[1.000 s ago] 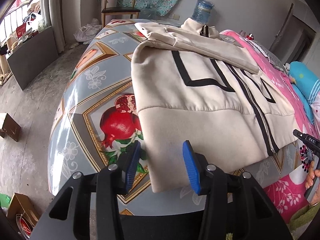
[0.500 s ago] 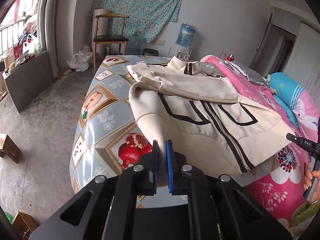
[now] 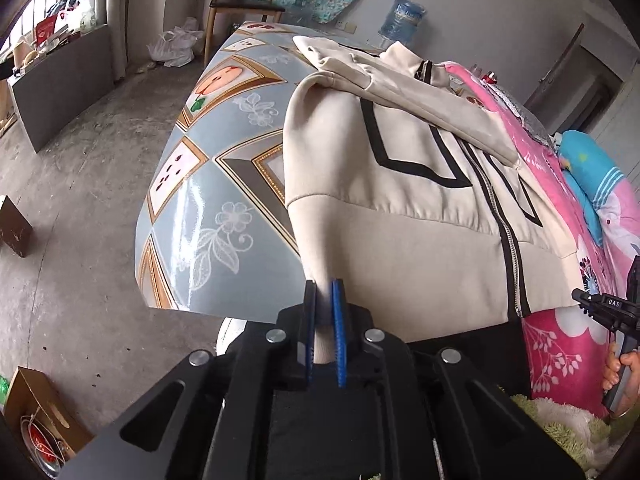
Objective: Fold large clothes
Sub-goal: 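Close both tools on the jacket hem edge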
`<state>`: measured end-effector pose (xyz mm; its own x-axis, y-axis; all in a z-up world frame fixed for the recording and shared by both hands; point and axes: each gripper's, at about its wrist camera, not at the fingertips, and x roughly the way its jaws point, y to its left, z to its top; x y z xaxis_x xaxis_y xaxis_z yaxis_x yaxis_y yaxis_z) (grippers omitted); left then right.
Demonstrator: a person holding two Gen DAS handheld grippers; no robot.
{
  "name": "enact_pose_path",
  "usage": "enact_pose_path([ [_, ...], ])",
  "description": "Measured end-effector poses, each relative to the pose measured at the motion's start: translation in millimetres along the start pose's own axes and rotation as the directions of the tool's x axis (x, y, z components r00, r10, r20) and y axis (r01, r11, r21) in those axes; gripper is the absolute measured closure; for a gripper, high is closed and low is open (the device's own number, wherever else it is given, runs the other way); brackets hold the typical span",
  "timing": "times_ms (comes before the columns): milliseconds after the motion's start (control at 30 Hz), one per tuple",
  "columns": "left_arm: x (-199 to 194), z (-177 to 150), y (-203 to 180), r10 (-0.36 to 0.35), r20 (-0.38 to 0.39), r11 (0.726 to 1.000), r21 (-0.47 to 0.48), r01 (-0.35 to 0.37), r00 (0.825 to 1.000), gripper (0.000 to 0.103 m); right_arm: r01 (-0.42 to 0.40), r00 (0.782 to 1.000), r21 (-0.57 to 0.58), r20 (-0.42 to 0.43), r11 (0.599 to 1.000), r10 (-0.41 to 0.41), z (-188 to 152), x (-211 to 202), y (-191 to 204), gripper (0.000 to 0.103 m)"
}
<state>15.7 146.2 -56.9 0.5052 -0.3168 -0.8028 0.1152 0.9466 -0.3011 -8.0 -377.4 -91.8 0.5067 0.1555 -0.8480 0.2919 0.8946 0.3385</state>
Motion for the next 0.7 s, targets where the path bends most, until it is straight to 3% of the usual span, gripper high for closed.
enact_pose_path([
  [167, -21.1, 11.3, -8.2, -0.064, 0.055, 0.998, 0.017, 0.063, 0.996, 0.098, -0.016, 0.999, -0.033, 0.048, 0.999, 0.018, 0.1, -20.6, 20.3, 0.098],
  [367, -42.6, 58.6, -7.1, -0.19, 0.148, 0.979, -0.042, 0.199, 0.97, 0.098, -0.092, 0.982, -0.051, 0.162, 0.994, 0.1, 41.9, -47.2, 44.2, 0.098],
  [533, -26.4, 118.3, -9.3, -0.174, 0.185, 0.982, -0.035, 0.183, 0.967, 0.098, -0.099, 0.968, -0.086, 0.222, 0.991, 0.116, 92.6, -36.7, 61.5, 0.098],
  [700, 17.2, 172.0, -0.5, -0.126, 0.162, 0.987, -0.075, 0.14, 0.979, 0.097, -0.11, 0.964, -0.085, 0.235, 0.99, 0.127, 150.6, 2.6, 75.8, 0.096],
])
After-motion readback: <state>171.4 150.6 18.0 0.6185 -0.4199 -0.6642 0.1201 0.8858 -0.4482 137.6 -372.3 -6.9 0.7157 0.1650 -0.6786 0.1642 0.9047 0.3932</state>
